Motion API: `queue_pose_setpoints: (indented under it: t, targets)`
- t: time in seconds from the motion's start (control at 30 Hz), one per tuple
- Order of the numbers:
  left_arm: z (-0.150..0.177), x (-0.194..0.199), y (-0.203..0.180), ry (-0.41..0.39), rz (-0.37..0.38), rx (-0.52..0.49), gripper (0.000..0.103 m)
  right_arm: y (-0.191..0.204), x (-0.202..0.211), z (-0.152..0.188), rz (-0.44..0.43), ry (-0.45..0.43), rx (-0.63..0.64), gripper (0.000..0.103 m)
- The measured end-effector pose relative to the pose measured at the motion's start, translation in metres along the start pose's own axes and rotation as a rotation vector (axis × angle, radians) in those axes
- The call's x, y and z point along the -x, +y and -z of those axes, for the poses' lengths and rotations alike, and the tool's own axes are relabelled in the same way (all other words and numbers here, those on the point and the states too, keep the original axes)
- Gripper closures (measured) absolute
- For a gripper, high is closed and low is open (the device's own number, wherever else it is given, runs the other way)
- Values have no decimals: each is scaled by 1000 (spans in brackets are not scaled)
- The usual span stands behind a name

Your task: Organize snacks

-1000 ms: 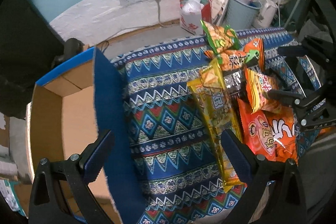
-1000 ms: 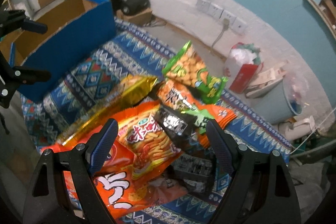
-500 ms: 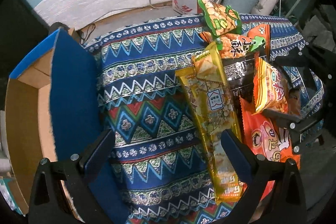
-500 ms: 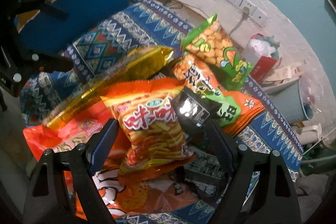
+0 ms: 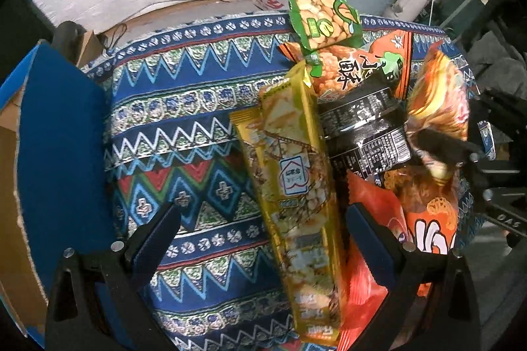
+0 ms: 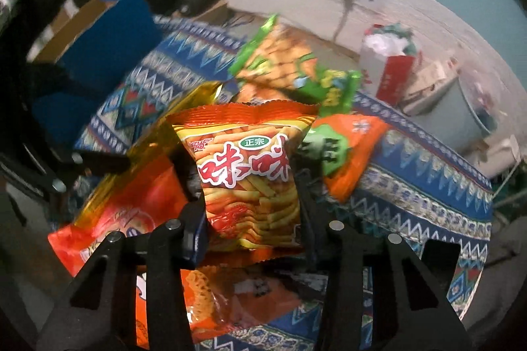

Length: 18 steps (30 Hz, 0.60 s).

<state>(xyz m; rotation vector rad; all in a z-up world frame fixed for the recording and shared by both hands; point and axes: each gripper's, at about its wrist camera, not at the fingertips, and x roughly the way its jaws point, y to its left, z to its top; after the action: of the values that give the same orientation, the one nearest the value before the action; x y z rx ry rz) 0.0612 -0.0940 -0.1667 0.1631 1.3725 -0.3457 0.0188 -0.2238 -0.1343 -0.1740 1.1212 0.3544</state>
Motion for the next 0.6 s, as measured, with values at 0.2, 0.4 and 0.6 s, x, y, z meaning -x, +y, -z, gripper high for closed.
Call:
queue_pose_setpoints:
  t: [0.2, 0.4, 0.6]
  targets:
    - [-7, -15, 1, 15, 26, 39, 9, -11, 1, 1, -3, 0, -34, 59]
    - [-15, -28, 7, 39, 111, 98, 21, -13, -1, 7, -3, 10, -27, 58]
    - [-14, -53, 2, 117, 151, 102, 50, -13, -2, 9, -2, 13, -22, 58]
